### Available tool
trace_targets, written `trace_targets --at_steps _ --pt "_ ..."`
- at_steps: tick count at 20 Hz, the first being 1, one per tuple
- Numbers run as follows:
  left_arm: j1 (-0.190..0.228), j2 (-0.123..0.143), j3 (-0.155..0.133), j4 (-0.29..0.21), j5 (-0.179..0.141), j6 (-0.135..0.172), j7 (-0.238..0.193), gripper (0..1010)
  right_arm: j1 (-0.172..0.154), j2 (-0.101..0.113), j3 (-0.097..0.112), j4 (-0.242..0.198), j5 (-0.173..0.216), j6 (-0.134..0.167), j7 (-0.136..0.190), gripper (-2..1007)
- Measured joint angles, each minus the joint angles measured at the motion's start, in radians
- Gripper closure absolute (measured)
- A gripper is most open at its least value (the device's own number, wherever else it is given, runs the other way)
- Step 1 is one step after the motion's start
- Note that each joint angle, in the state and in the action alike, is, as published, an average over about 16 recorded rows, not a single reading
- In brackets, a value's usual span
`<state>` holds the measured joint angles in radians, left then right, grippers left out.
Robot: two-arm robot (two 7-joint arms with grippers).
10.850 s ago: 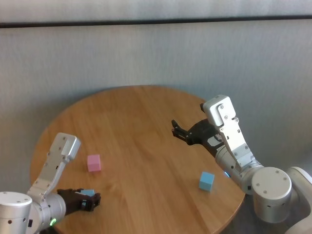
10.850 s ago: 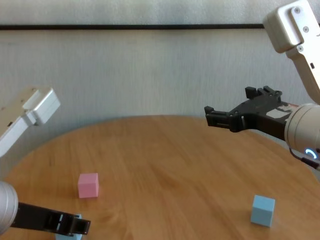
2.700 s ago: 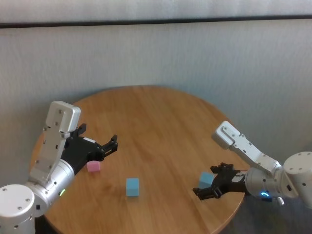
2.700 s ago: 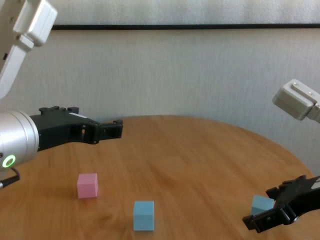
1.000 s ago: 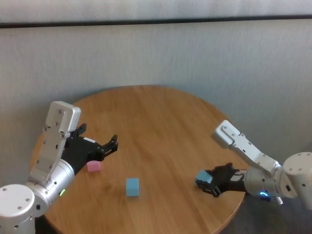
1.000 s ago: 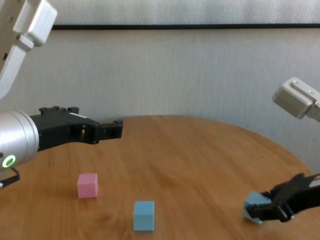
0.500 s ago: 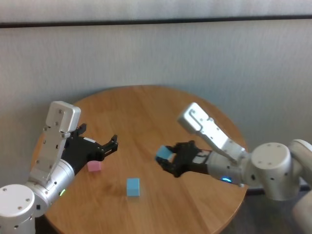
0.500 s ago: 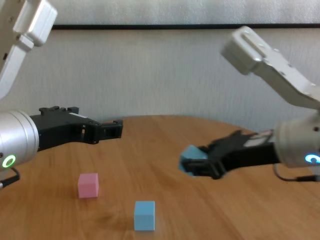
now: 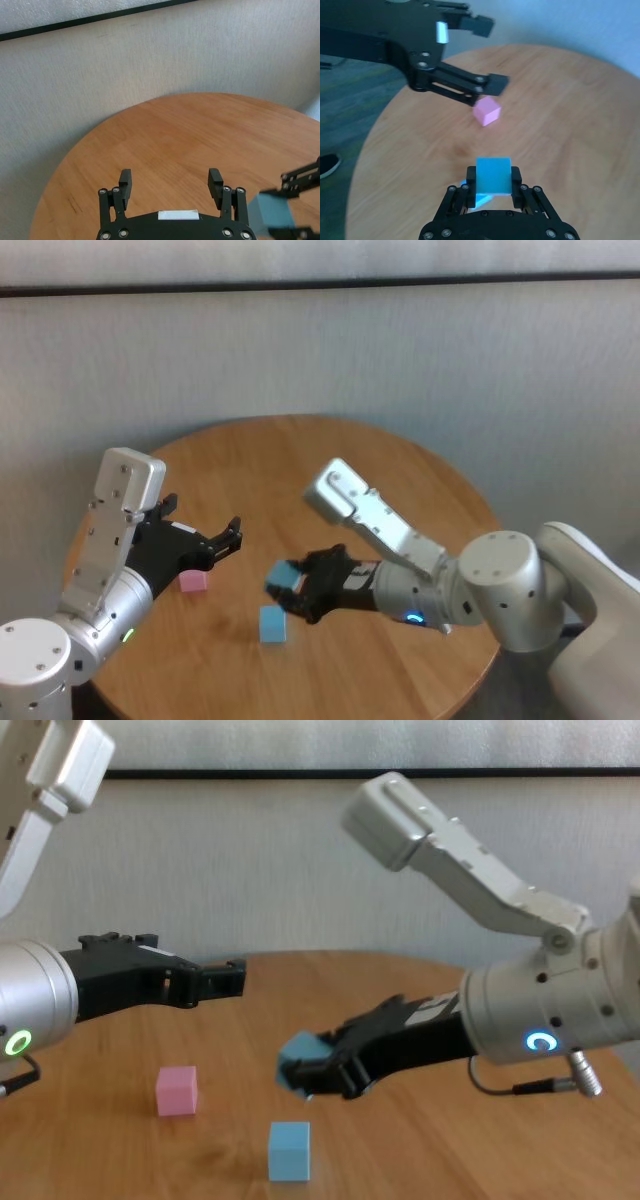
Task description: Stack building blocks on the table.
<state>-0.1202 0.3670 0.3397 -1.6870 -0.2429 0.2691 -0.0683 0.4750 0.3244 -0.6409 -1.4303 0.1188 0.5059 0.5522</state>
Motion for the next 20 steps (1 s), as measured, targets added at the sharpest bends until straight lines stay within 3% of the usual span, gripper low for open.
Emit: trace_targets --at_steps 11,20 --pt "0.0 0.0 0.0 0.0 0.0 0.0 0.0 11 0.046 -0.019 -0.066 0.017 -0.028 0.075 0.031 635" --pt "0.0 0.0 0.0 0.0 0.0 0.0 0.0 11 0.076 -0.043 -0.074 0.068 -0.039 0.095 0.043 635"
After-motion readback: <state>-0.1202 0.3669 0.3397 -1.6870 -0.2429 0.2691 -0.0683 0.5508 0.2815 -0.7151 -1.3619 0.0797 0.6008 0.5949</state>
